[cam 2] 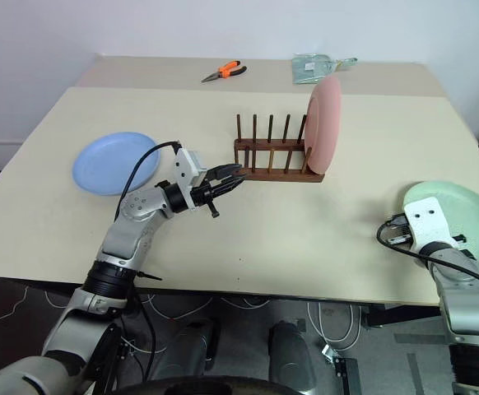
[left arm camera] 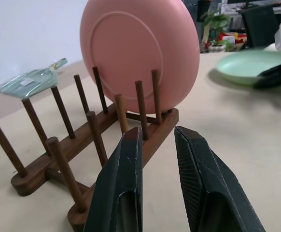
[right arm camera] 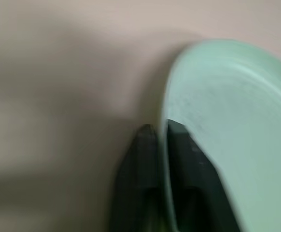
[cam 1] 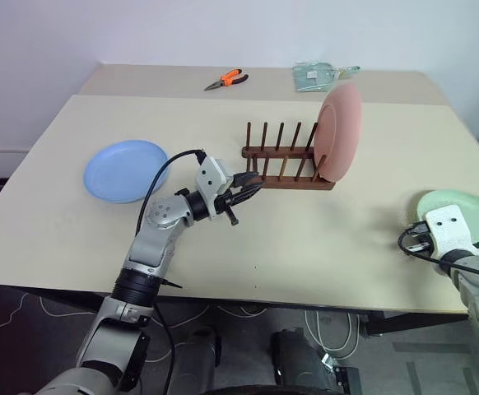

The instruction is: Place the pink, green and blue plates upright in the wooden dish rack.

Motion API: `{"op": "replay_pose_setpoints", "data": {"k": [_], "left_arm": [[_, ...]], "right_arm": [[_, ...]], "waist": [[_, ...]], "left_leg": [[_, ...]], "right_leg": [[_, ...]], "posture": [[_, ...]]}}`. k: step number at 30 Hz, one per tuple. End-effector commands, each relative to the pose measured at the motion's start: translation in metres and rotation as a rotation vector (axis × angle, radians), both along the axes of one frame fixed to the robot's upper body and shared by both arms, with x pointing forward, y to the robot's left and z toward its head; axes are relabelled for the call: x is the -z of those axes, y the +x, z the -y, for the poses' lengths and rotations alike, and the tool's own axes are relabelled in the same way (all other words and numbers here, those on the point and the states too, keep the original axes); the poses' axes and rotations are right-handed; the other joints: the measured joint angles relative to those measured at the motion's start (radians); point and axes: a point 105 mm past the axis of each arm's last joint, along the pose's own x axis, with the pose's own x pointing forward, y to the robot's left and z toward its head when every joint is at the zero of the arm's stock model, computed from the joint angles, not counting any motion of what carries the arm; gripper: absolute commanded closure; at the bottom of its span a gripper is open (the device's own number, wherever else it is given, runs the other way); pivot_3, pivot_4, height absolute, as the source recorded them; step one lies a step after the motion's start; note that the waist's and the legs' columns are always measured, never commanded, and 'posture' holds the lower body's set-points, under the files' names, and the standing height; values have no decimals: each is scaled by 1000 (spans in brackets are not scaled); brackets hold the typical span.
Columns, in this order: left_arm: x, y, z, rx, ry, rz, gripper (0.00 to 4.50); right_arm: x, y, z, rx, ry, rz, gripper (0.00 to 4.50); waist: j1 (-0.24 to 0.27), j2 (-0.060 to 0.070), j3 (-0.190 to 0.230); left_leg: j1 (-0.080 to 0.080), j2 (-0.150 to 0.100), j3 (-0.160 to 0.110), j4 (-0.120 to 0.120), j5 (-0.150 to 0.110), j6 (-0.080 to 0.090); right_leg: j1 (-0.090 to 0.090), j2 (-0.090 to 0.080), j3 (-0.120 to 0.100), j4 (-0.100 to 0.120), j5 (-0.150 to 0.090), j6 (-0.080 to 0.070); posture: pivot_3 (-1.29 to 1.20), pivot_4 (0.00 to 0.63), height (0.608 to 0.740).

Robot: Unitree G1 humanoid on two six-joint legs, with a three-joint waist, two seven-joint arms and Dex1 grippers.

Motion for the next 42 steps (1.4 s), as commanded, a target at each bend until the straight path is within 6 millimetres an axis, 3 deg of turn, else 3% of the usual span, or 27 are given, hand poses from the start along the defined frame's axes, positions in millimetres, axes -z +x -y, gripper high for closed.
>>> {"op": "replay_pose_setpoints", "data": {"k": [1, 3, 4, 7, 9, 13, 15, 19, 24, 32, 37, 42], "left_arm": [[-11, -1, 0, 7, -4, 58, 3454], [-12, 3, -5, -34, 6, 85, 3454], [-10, 12, -11, -102, 44, 107, 3454], [-13, 35, -38, -278, 104, 173, 3454], [-16, 37, -46, -288, 80, 166, 3454], [-4, 31, -57, -277, 133, 155, 3454], [5, 30, -62, -289, 160, 139, 3454], [11, 26, -67, -312, 105, 93, 3454], [19, 26, -74, -343, 89, 56, 3454], [21, 22, -74, -339, 82, 47, 3454], [23, 19, -71, -329, 88, 40, 3454], [21, 18, -69, -321, 81, 37, 3454]], "right_arm": [[-28, 5, 4, 20, -66, 98, 4436], [-53, 12, 1, 0, -126, 184, 4436], [-79, 20, -7, -29, -120, 284, 4436], [-175, 33, -57, -235, 42, 654, 4436], [-218, 29, -88, -377, 170, 808, 4436], [-273, 11, -140, -658, 488, 969, 4436], [-288, 0, -170, -821, 682, 984, 4436], [-279, -5, -237, -1059, 1027, 829, 4436], [-248, 23, -271, -956, 1202, 665, 4436], [-220, 51, -269, -835, 1163, 609, 4436], [-203, 68, -269, -757, 1232, 535, 4436], [-190, 93, -254, -603, 1328, 502, 4436]], "waist": [[-2, 0, 0], [-4, 0, 0], [-6, 1, 0], [-21, 6, 3], [-29, 7, 4], [-22, 1, 1], [-20, 2, 1], [-14, 2, 2], [-7, 2, 1], [-8, 2, 2], [-12, 2, 1], [-11, 3, 1]], "left_leg": [[0, 0, 0, 0, 0, 0], [0, 0, 0, 0, 0, 0], [0, 0, 0, 0, 0, 0], [0, 0, 2, 0, 1, 1], [1, 1, 1, 0, 1, 1], [0, 1, -4, -3, 1, 1], [-1, 0, -5, -3, 0, 1], [-1, 0, -5, -3, 0, 1], [-1, 0, -5, -2, 1, 1], [-1, 0, -4, -3, 1, 1], [-1, 0, -4, -3, 1, 1], [-1, 0, -4, -3, 1, 1]], "right_leg": [[0, 0, 0, 0, 0, 0], [0, 0, 0, 1, 0, 0], [-1, 0, 0, 1, 0, 0], [-2, 0, 2, 2, 1, -1], [-3, 1, 2, 3, 1, 0], [-1, 2, -3, 1, 0, 1], [-1, 0, -3, 0, 0, 1], [-3, -1, -2, 2, 0, 0], [-3, 0, -2, 3, 1, -1], [-5, 0, -2, 4, 1, 0], [-5, 1, -2, 4, 1, 0], [-5, 1, -2, 5, 1, -1]], "posture": [[0, 150, 740], [0, 150, 740], [0, 150, 740], [0, 150, 740], [0, 150, 740], [0, 150, 740], [0, 150, 740], [0, 150, 740], [0, 150, 740], [0, 150, 740], [0, 150, 740], [0, 150, 740]]}}
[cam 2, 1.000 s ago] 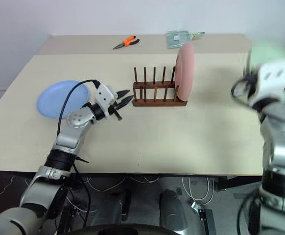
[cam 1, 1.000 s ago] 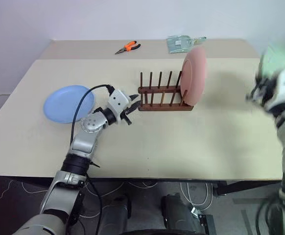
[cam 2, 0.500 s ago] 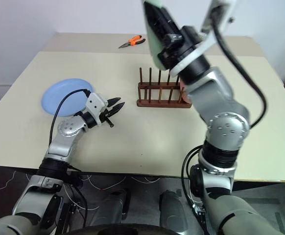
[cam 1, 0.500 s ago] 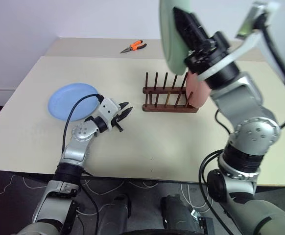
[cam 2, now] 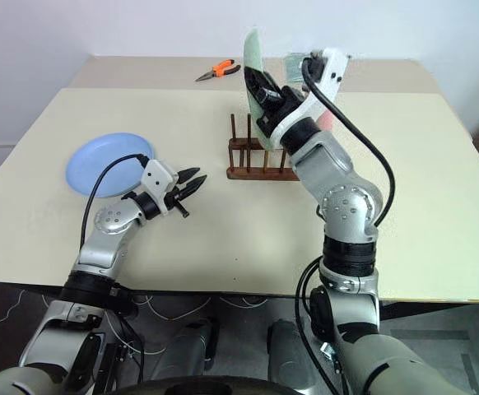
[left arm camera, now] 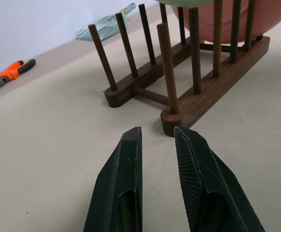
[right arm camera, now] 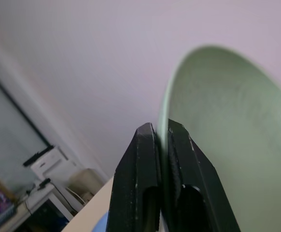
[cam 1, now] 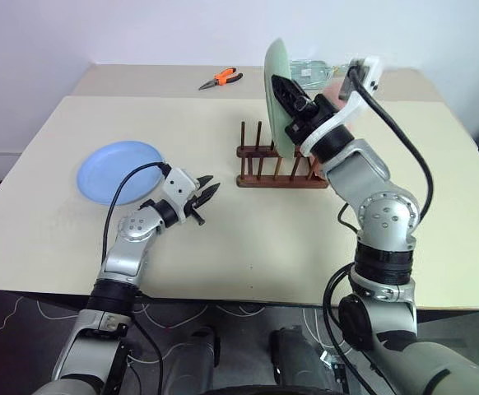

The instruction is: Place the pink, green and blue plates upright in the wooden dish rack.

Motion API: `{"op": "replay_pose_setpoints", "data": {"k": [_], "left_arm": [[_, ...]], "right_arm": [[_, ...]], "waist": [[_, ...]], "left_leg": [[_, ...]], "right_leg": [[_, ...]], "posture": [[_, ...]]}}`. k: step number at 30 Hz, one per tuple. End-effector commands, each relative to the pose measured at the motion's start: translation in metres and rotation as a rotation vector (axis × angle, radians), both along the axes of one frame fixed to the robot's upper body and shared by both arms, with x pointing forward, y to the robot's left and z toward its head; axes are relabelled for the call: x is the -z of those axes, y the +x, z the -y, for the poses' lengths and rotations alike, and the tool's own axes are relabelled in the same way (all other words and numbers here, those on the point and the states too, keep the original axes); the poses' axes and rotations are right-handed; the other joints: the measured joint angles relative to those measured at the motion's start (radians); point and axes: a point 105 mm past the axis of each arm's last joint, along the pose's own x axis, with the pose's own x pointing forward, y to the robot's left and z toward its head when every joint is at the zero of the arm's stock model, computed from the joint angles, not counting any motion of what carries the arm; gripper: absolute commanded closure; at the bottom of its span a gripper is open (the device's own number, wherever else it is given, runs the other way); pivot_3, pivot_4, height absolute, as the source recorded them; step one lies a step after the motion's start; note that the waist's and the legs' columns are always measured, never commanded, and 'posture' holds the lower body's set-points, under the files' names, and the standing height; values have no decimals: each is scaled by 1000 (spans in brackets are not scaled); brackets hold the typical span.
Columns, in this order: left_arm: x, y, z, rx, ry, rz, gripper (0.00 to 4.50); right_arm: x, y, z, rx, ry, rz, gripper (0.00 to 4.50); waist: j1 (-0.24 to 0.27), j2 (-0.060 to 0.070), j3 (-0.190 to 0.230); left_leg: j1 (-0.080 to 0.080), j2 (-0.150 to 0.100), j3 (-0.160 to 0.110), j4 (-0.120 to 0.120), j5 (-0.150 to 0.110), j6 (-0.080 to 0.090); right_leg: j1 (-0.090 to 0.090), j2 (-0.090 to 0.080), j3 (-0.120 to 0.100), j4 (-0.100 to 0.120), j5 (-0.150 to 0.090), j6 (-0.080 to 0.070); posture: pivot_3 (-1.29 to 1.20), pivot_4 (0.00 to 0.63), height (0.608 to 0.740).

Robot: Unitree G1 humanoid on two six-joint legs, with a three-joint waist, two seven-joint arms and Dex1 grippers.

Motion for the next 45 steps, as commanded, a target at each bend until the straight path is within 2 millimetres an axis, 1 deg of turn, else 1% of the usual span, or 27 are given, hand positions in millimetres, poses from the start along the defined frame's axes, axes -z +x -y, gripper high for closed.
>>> {"op": "replay_pose_setpoints", "data": {"k": [1, 3, 6, 7, 9, 11, 12, 14, 17, 18, 19, 20, 21, 22, 24, 25, 26, 27, 28, 30, 32, 34, 37, 39, 41, 44, 45], "left_arm": [[-12, -4, 2, 16, -25, 33, 3454], [-11, -5, 1, 16, -23, 22, 3454], [-8, -6, -2, 15, -23, -9, 3454], [-7, -6, -2, 15, -29, -23, 3454], [-6, -6, -6, 3, -43, -50, 3454], [-7, -6, -11, -16, -61, -66, 2926], [-8, -6, -13, -22, -64, -69, 2632], [-11, -4, -23, -78, -72, -61, 1662], [-19, 4, -53, -242, -102, -31, 92], [-21, 7, -65, -305, -103, -18, 35], [-23, 10, -79, -391, -99, 6, 10], [-25, 11, -89, -447, -96, 24, 0], [-30, 13, -107, -556, -127, 46, 0], [-36, 13, -129, -681, -177, 66, 0], [-44, 7, -170, -937, -351, 67, 0], [-43, 1, -190, -1064, -459, 48, 0], [-37, -6, -207, -1172, -547, 11, 0], [-32, -12, -217, -1243, -609, -17, 0], [-27, -17, -224, -1285, -699, -55, 0], [-12, -23, -224, -1302, -805, -160, 0], [1, -20, -212, -1224, -883, -288, 0], [7, -17, -200, -1147, -929, -374, 0], [9, -13, -192, -1084, -1020, -443, 753], [11, -12, -193, -1089, -1063, -464, 1613], [12, -11, -195, -1094, -1100, -481, 2739], [17, -11, -200, -1141, -1136, -499, 4227], [18, -10, -200, -1145, -1135, -505, 4370]], "right_arm": [[-10, 8, 10, 39, 68, -10, 4436], [-5, 14, 14, 51, 75, -38, 4436], [-6, 17, 14, 51, 40, -24, 3549], [-7, 18, 14, 52, 33, -18, 3091], [-14, 19, 15, 94, -68, 47, 2070], [-26, 18, 20, 185, -252, 178, 1032], [-30, 18, 23, 214, -310, 222, 1023], [-42, 15, 35, 282, -396, 308, 1023], [-62, 5, 53, 381, -527, 448, 1023], [-67, 0, 54, 377, -550, 491, 1023], [-73, -7, 52, 365, -580, 546, 758], [-76, -12, 51, 352, -597, 579, 478], [-78, -22, 41, 297, -653, 639, 196], [-73, -32, 28, 232, -748, 698, 36], [-53, -43, 8, 118, -901, 744, 36], [-43, -45, 2, 89, -948, 749, 36], [-32, -46, -4, 50, -967, 740, 36], [-23, -48, -8, 17, -980, 731, 36], [-13, -48, -11, -4, -994, 723, 36], [0, -49, -16, -33, -1000, 707, 36], [7, -49, -19, -47, -995, 697, 36], [12, -50, -21, -61, -987, 689, 36], [17, -52, -24, -71, -986, 687, 0], [20, -53, -25, -71, -988, 688, 0], [21, -53, -25, -66, -990, 690, 0], [19, -52, -22, -45, -997, 689, 0], [16, -51, -20, -37, -994, 685, 0]], "waist": [[0, 0, 0], [-1, 0, 0], [-5, 0, 0], [-9, 0, 0], [-17, 1, 0], [-20, 1, 1], [-20, 1, 1], [-20, 1, 0], [-19, 1, 1], [-19, 1, 1], [-20, 1, 1], [-22, 1, 1], [-22, 1, 1], [-22, 1, 1], [-22, 0, 0], [-21, -1, 0], [-21, -2, -1], [-20, -4, -1], [-19, -4, -1], [-17, -4, -1], [-10, -5, -1], [-2, -6, -1], [8, -7, -1], [8, -7, -1], [8, -7, -1], [5, -7, -1], [6, -7, -1]], "left_leg": [[0, 0, 0, 0, 0, 0], [0, 0, 0, 0, 0, 0], [0, 0, 0, 0, 0, 0], [0, 0, 0, 0, 0, 0], [0, 0, 0, 0, 0, 0], [0, 0, 0, 0, 0, 0], [0, 0, 1, 0, 0, 0], [0, 0, 1, 0, 0, 0], [0, 0, 1, 0, 0, 0], [0, 0, 1, 0, 0, 0], [0, 0, 0, 0, 0, 0], [0, 0, 1, 0, 0, 0], [0, 0, 1, -1, 0, 0], [0, 0, 1, -1, 0, 0], [0, 1, 0, -1, 0, 0], [0, 1, 0, -1, 0, 0], [0, 1, 0, 0, 0, 0], [0, 1, 0, 0, 0, 0], [0, 1, -1, 0, 0, 0], [0, 0, 0, 1, 0, 0], [0, -1, 0, 1, 0, -1], [0, -1, 0, 1, 0, -1], [0, -1, 0, 1, 0, -1], [0, -1, 0, 1, 0, -1], [0, -1, 0, 1, 0, -2], [0, 0, 0, 1, 1, -2], [0, 0, 0, 1, 1, -2]], "right_leg": [[0, 0, 0, 0, 0, 0], [0, 0, 0, 0, 0, 0], [0, 0, 0, 0, 0, 0], [0, 0, 0, 0, 0, 0], [0, 0, 0, 0, 0, 0], [-1, 0, 0, 0, 0, 0], [-1, 0, 0, 0, 0, 0], [-1, 0, 0, 0, 0, 0], [0, 0, 0, 0, 0, 0], [0, 0, 0, 0, 0, 0], [-1, 0, 0, 0, 0, 0], [-1, 0, 0, 0, 0, 0], [-1, 0, 0, 0, 0, 0], [-1, 0, 0, 0, 0, 0], [-1, 0, 0, 0, 0, 0], [-1, 0, 0, 0, 0, 0], [0, 0, 0, -1, 0, 0], [0, 0, 0, -1, 0, 0], [1, 0, 0, -1, 0, 1], [1, -1, 0, -2, 0, 1], [2, -1, 0, -2, 0, 1], [2, -1, 0, -2, 0, 1], [2, -1, 0, -2, 0, 1], [2, -1, 0, -3, 0, 1], [2, -1, 0, -3, 0, 1], [1, 0, 0, -3, 0, 0], [1, 0, 0, -3, 0, 0]], "posture": [[0, 150, 740], [0, 150, 740], [0, 150, 740], [0, 150, 740], [0, 150, 740], [0, 150, 740], [0, 150, 740], [0, 150, 740], [0, 150, 740], [0, 150, 740], [0, 150, 740], [0, 150, 740], [0, 150, 740], [0, 150, 740], [0, 150, 740], [0, 150, 740], [0, 150, 740], [0, 150, 740], [0, 150, 740], [0, 150, 740], [0, 150, 740], [0, 150, 740], [0, 150, 740], [0, 150, 740], [0, 150, 740], [0, 150, 740], [0, 150, 740]]}}
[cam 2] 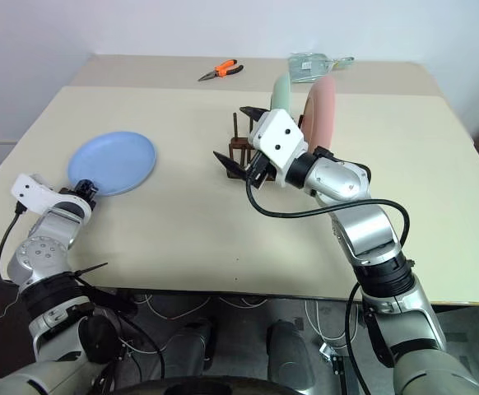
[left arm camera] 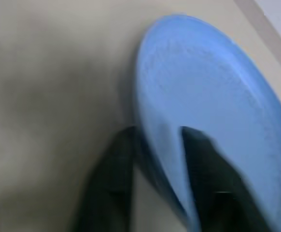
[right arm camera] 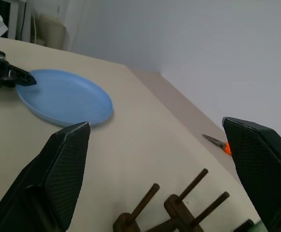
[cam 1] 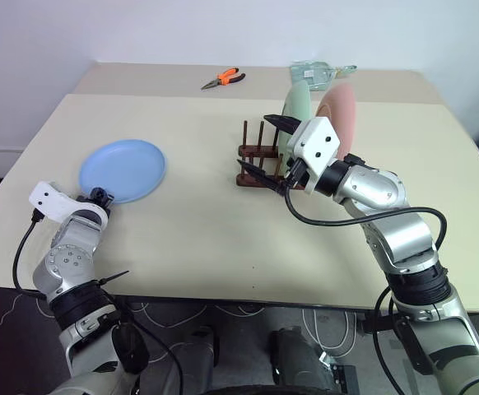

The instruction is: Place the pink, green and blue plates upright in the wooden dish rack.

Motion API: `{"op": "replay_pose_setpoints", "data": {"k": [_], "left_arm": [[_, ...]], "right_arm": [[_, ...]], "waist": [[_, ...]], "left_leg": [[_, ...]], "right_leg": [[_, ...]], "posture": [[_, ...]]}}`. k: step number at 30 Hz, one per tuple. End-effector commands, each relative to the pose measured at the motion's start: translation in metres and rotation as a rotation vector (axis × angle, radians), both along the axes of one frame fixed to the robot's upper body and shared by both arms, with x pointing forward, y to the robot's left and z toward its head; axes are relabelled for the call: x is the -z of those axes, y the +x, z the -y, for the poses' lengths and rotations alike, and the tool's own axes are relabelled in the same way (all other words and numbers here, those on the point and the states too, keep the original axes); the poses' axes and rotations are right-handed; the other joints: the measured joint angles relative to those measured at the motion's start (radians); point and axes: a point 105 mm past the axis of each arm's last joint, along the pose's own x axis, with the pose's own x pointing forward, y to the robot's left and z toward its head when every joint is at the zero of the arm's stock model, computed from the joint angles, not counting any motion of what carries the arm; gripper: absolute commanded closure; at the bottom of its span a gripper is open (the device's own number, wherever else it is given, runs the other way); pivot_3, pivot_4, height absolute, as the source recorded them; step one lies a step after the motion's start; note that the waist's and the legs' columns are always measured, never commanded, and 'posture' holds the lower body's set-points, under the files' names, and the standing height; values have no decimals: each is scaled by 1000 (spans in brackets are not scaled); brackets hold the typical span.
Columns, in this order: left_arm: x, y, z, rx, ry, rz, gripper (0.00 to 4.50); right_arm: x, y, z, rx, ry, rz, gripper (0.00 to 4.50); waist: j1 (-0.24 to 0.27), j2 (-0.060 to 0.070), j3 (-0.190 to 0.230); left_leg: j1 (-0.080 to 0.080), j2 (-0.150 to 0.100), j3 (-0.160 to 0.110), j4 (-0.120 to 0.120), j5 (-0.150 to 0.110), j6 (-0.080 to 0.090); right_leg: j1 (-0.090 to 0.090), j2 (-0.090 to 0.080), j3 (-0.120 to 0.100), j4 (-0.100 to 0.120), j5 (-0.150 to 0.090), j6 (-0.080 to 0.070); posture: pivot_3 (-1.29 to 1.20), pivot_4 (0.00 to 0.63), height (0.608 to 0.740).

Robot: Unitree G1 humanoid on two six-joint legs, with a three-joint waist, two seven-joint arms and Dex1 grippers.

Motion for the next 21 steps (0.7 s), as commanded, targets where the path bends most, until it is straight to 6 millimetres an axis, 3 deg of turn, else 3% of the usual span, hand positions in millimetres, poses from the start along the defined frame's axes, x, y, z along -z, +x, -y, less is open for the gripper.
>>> {"op": "replay_pose_setpoints", "data": {"k": [1, 4, 7, 10, 13, 16, 21], "left_arm": [[-7, 3, -5, -15, 6, 12, 4370], [-37, 17, 11, 95, 156, 104, 4370], [-85, 27, 44, 238, 368, 259, 4370], [-115, 28, 75, 367, 534, 332, 4370], [-141, 21, 100, 465, 581, 431, 4370], [-157, 12, 116, 516, 584, 490, 4370], [-164, 1, 135, 599, 581, 527, 4370]], "right_arm": [[-22, -7, 2, -5, 25, 84, 0], [-28, -11, -3, -17, -18, 132, 0], [-3, -23, -26, -111, -181, 163, 0], [15, -27, -45, -148, -270, 200, 0], [25, -25, -61, -164, -346, 269, 0], [30, -14, -71, -135, -409, 345, 0], [37, 5, -86, -98, -456, 393, 0]], "waist": [[1, 0, 0], [2, 0, 0], [5, -1, 0], [3, -2, 0], [-4, -2, 0], [-10, -2, 1], [-18, -2, 1]], "left_leg": [[0, 0, 0, 0, 0, 0], [0, 0, 0, 0, 0, 0], [0, 0, 0, 0, 0, -1], [0, 0, 0, -1, 0, -1], [0, 0, 1, -1, 0, -1], [0, 0, 1, -1, 1, -2], [0, 0, 0, -1, 1, -2]], "right_leg": [[0, 0, 0, 0, 0, 0], [0, 0, 0, 0, 0, 0], [0, 0, 0, -1, 0, 0], [0, 0, 0, -1, 0, 0], [0, 0, 0, -1, 0, 0], [-1, 0, 0, 0, 0, 0], [-1, 0, 0, 0, 0, -1]], "posture": [[0, 150, 740], [0, 150, 740], [0, 150, 740], [0, 150, 740], [0, 150, 740], [0, 150, 740], [0, 150, 740]]}}
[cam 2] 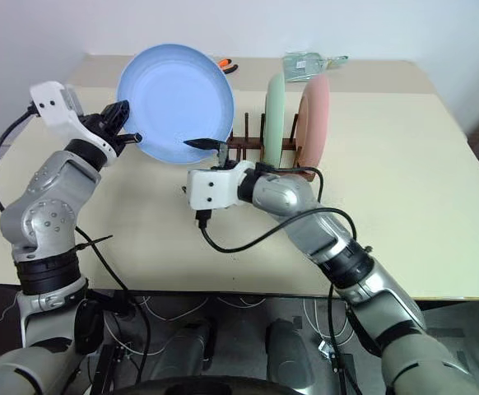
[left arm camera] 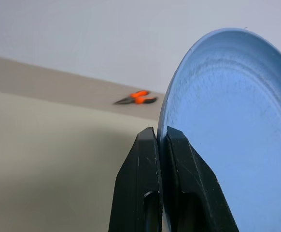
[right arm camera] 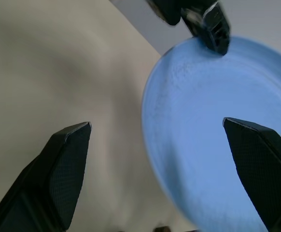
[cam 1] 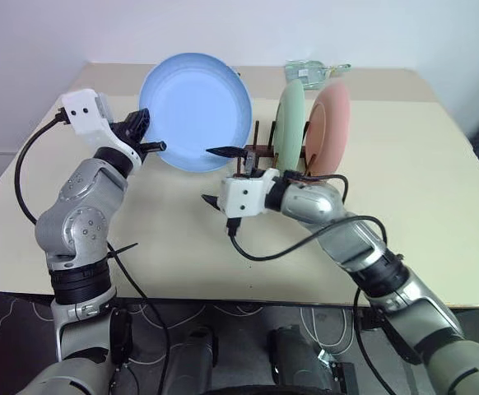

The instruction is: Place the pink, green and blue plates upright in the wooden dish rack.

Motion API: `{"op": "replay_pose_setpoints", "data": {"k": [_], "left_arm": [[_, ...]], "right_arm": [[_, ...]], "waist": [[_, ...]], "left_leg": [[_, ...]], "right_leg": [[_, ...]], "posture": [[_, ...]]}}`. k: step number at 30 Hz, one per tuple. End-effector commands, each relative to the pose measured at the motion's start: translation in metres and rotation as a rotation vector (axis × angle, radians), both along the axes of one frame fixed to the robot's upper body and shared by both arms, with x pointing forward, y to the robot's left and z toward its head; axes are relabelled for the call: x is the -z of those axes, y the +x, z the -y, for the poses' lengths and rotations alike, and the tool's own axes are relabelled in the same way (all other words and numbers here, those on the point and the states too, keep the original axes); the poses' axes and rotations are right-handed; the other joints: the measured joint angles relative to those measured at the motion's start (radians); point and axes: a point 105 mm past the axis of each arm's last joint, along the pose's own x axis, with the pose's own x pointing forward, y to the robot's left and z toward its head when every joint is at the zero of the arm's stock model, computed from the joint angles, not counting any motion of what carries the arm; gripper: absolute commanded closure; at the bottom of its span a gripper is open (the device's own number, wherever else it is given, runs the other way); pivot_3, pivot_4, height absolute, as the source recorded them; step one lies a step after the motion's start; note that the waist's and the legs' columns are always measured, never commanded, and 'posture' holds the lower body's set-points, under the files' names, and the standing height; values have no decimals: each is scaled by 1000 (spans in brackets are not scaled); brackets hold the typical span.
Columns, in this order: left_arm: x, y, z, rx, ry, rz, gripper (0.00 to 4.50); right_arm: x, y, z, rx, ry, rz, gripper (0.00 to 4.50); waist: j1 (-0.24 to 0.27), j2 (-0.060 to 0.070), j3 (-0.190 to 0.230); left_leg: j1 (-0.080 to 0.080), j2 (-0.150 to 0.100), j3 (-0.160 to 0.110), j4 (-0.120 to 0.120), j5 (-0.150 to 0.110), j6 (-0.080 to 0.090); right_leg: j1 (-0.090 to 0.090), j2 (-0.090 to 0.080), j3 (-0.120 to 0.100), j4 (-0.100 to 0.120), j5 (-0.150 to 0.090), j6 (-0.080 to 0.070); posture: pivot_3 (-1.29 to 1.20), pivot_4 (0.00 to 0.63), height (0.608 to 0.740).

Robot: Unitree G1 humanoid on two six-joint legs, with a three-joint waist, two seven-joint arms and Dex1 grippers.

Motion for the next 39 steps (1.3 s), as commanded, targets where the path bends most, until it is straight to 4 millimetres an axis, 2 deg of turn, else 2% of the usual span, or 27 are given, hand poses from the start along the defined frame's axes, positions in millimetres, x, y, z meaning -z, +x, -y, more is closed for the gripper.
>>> {"op": "replay_pose_setpoints", "data": {"k": [1, 4, 6, 9, 11, 12, 15, 18, 20, 22, 23, 25, 30, 32, 33, 34, 36, 39], "left_arm": [[-15, -10, 11, 55, 5, 54, 4370], [-7, -17, 17, 93, -11, 35, 4500], [-5, -19, 16, 92, -19, 27, 4500], [-3, -19, 15, 96, -34, 24, 4500], [-3, -20, 16, 111, -48, 27, 3851], [-5, -21, 16, 122, -60, 35, 3534], [-16, -19, 6, 85, -116, 80, 2007], [-40, -12, -45, -153, -239, 184, 544], [-43, -12, -87, -356, -164, 216, 544], [-40, -17, -117, -518, 30, 240, 544], [-36, -18, -126, -575, 150, 240, 544], [-13, -17, -131, -597, 347, 195, 544], [38, -14, -114, -473, 584, 133, 544], [87, -15, -56, -215, 670, 95, 544], [104, -19, -34, -121, 683, 85, 544], [113, -23, -18, -56, 680, 86, 544], [119, -27, -1, 4, 649, 92, 544], [122, -26, 14, 45, 625, 95, 544]], "right_arm": [[-6, 4, -8, -6, -12, 78, 0], [1, 13, -9, 16, -69, 129, 907], [1, 12, -10, 13, -69, 142, 1804], [3, 12, -10, 16, -78, 160, 3435], [4, 13, -9, 28, -82, 175, 4360], [3, 14, -9, 36, -80, 183, 4500], [0, 16, -7, 53, -80, 212, 4500], [-4, 16, -5, 60, -64, 238, 4500], [-14, 15, -3, 65, 3, 250, 4500], [-27, 10, 0, 57, 109, 246, 4500], [-33, 7, 1, 44, 164, 240, 4500], [-48, -3, 4, 18, 299, 218, 4500], [-71, -18, 9, -36, 554, 76, 4500], [-101, -24, 15, -110, 888, -187, 4500], [-109, -27, 16, -153, 986, -291, 4500], [-114, -28, 17, -181, 1052, -380, 4500], [-116, -26, 19, -200, 1132, -523, 4500], [-116, -22, 23, -197, 1213, -662, 4500]], "waist": [[-1, 0, 0], [-2, 0, 0], [-2, 0, 0], [-3, 0, 0], [-7, 0, 0], [-7, 0, 0], [-5, 0, 0], [-3, -3, 2], [-11, -3, 2], [-14, -2, 2], [-15, -2, 1], [-10, -2, 1], [14, -3, 2], [17, -3, 1], [18, -2, 2], [20, -2, 1], [19, -2, 1], [15, -2, 1]], "left_leg": [[0, 0, 0, 0, 0, 0], [0, 0, 0, 0, 0, 0], [0, 0, 0, 0, 0, 0], [0, 0, 0, 0, 0, 0], [0, 0, 0, 0, 0, 0], [0, 0, 0, 0, 0, 0], [0, 0, 0, 0, 0, 0], [0, 0, -1, 0, 0, -1], [0, 0, -1, 0, 1, -1], [1, 0, 0, -2, 1, -1], [2, 0, 1, -3, 1, -1], [1, 0, 1, -5, 1, -1], [0, 0, 0, -4, 1, -1], [0, 0, 0, -4, 1, -1], [0, 0, 0, -4, 1, -1], [0, 0, 0, -4, 1, -1], [0, 0, -1, -4, 1, -1], [0, 2, -1, -4, 1, -1]], "right_leg": [[0, 0, 0, 0, 0, 0], [0, 0, 0, 0, 0, 0], [0, 0, 0, 0, 0, 0], [0, 0, 0, 0, 0, 0], [0, 0, 0, 0, 0, 0], [0, 0, 0, 0, 0, 0], [0, 0, 0, 0, 0, 0], [0, 0, 0, 0, 0, 0], [0, 0, 0, 0, 0, 0], [-1, 0, 1, 0, 0, 0], [-1, 0, 1, 1, 0, 0], [-2, 0, 2, 1, 0, -1], [-1, 0, 1, -1, 0, -1], [-1, 0, 2, -1, 0, -1], [0, 0, 2, -1, 0, -1], [-1, 0, 2, -1, 1, -1], [-1, -1, 2, -1, 1, -2], [-3, 1, 1, 0, 1, -4]], "posture": [[0, 150, 740], [0, 150, 740], [0, 150, 740], [0, 150, 740], [0, 150, 740], [0, 150, 740], [0, 150, 740], [0, 150, 740], [0, 150, 740], [0, 150, 740], [0, 150, 740], [0, 150, 740], [0, 150, 740], [0, 150, 740], [0, 150, 740], [0, 150, 740], [0, 150, 740], [0, 150, 740]]}}
